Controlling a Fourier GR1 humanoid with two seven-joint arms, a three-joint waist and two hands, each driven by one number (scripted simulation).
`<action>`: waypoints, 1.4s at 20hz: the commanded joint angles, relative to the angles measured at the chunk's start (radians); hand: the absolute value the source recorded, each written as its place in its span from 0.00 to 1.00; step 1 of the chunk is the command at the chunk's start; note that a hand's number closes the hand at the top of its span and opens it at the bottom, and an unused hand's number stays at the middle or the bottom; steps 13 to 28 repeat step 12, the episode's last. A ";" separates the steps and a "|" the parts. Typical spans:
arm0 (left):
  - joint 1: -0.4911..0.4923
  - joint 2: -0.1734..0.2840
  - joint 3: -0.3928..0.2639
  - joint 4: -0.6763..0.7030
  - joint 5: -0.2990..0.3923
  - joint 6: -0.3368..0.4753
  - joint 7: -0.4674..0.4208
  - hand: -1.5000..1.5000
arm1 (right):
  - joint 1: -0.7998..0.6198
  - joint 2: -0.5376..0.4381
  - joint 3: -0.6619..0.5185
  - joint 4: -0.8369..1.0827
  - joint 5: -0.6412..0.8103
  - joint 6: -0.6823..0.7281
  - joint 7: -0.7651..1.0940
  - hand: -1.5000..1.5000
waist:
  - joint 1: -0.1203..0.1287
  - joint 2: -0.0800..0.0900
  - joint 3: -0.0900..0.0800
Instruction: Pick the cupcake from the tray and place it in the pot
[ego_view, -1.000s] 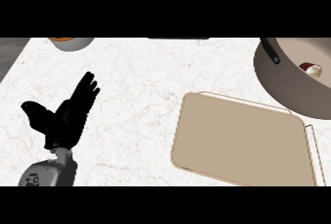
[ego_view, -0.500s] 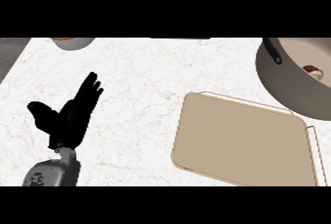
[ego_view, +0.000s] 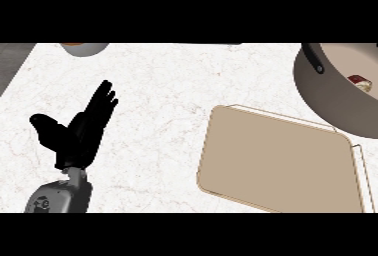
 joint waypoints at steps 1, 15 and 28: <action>0.006 0.013 0.011 -0.033 -0.003 0.008 0.031 0.50 | -0.038 -0.012 -0.082 0.091 -0.073 -0.053 -0.080 0.00 | 0.003 -0.001 0.000; -0.004 0.009 0.016 -0.024 0.003 0.007 0.039 0.50 | 0.018 -0.032 -0.240 0.028 -0.181 -0.426 -0.302 0.00 | -0.018 -0.005 0.000; -0.004 0.009 0.016 -0.024 0.003 0.007 0.039 0.50 | 0.018 -0.032 -0.240 0.028 -0.181 -0.426 -0.302 0.00 | -0.018 -0.005 0.000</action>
